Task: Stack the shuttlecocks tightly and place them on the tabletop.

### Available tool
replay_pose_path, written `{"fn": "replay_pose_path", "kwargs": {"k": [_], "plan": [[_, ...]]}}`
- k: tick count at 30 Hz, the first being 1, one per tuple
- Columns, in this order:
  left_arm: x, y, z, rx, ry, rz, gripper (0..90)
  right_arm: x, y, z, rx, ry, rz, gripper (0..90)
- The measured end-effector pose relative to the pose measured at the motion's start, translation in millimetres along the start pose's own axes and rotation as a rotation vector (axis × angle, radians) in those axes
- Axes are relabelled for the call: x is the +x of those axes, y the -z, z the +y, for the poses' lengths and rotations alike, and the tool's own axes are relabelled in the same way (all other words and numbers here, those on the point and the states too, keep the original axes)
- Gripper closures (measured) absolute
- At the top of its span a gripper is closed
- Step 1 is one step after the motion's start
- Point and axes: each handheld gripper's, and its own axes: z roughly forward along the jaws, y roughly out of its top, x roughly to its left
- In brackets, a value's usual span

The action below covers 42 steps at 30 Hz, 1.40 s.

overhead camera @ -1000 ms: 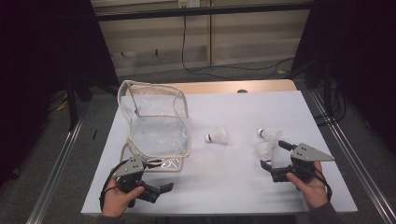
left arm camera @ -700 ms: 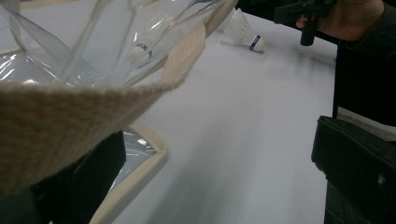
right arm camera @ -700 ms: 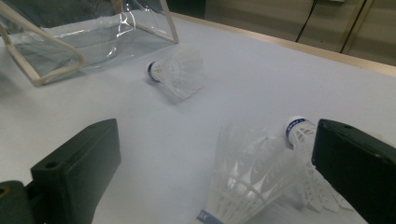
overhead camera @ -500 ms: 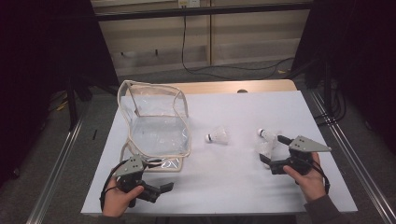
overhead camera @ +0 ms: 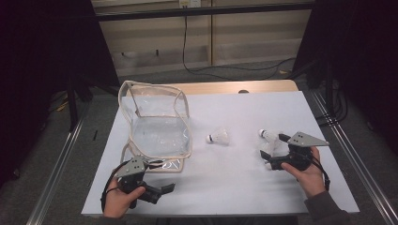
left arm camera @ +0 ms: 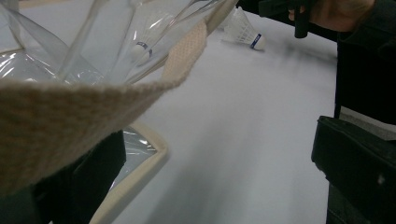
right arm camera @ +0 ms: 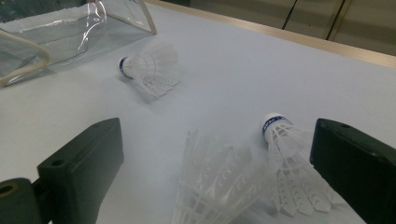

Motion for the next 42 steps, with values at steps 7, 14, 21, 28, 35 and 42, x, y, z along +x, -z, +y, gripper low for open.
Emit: {"fn": "replay_pose_path", "kwargs": {"k": [7, 14, 21, 28, 35, 42], "plan": [[-0.2, -0.2, -0.1, 0.009, -0.006, 0.000, 3.0, 2.0, -3.1, 3.9, 0.016, 0.020, 0.032, 13.5], [-0.3, -1.0, -0.3, 0.006, -0.003, 0.001, 2.9, 1.1, -7.3, 7.1, 0.056, 0.048, 0.042, 20.3], [0.0, -1.0, -0.3, 0.007, -0.004, 0.000, 2.9, 0.5, -10.5, 8.0, 0.072, 0.054, 0.065, 28.4], [0.0, -1.2, -0.7, 0.008, -0.005, -0.003, 2.9, -2.1, -15.4, 6.9, 0.102, 0.063, 0.090, 33.4], [-0.6, -1.6, -0.8, 0.011, -0.004, -0.004, 2.9, -1.0, -14.1, 6.4, 0.109, 0.051, 0.114, 38.1], [-0.6, -1.5, -0.7, 0.017, -0.008, -0.003, 2.9, 1.9, -8.6, 6.0, 0.122, 0.063, 0.137, 43.2]]}}
